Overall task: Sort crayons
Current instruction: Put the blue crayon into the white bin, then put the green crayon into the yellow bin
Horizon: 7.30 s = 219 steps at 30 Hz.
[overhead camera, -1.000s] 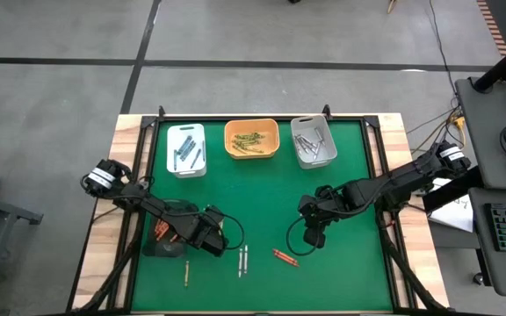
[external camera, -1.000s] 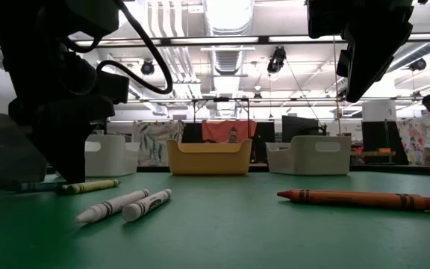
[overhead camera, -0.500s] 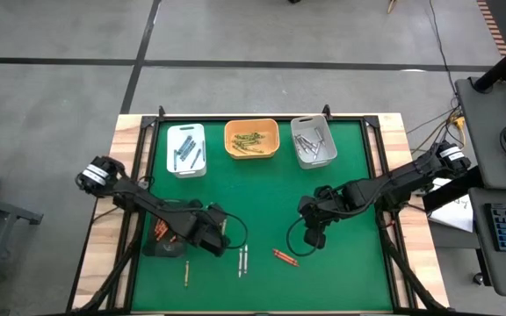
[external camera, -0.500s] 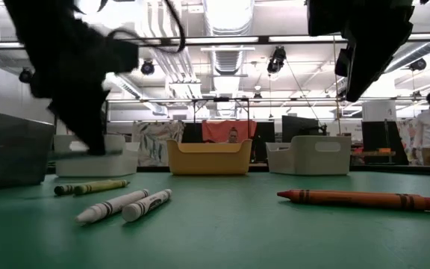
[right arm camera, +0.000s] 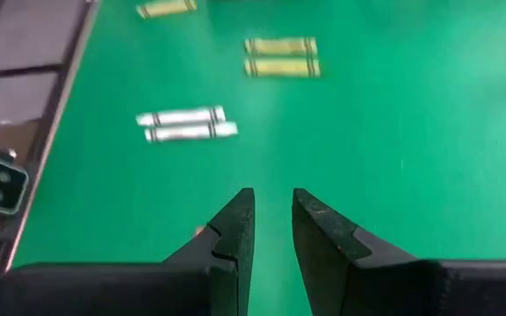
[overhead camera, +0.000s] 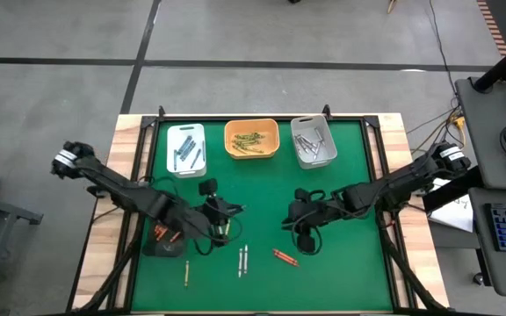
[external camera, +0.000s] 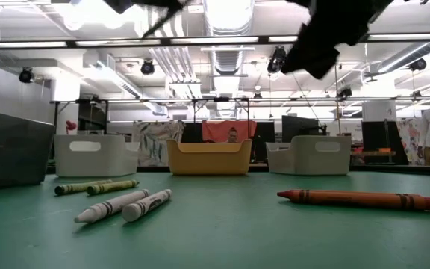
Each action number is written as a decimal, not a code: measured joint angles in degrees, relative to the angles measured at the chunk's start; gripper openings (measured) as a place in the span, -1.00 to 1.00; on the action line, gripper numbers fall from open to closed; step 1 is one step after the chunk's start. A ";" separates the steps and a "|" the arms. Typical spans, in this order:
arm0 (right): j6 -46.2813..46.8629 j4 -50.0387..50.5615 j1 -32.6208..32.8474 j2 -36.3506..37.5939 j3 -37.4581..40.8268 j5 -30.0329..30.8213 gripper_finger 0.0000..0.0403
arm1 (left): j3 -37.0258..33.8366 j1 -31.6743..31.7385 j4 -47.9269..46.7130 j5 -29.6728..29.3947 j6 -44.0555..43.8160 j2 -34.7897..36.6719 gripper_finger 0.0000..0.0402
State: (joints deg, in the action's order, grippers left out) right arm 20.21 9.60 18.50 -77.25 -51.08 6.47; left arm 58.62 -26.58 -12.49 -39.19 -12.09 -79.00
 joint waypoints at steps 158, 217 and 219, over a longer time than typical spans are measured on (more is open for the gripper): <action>17.31 55.66 2.99 -11.93 -8.58 -10.94 -0.66 | 8.26 1.85 -37.35 20.16 -54.51 -27.83 -0.24; -10.53 9.96 3.76 2.76 -5.27 6.26 -0.66 | -18.21 2.89 53.48 10.20 16.99 2.96 -1.00; -12.51 7.54 3.76 5.59 -4.69 9.01 -0.66 | -20.37 3.17 60.21 10.20 18.73 1.99 -1.00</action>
State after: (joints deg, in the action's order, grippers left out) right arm 7.70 17.14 22.26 -71.67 -55.77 15.48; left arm 38.25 -23.42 47.72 -28.99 6.63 -77.01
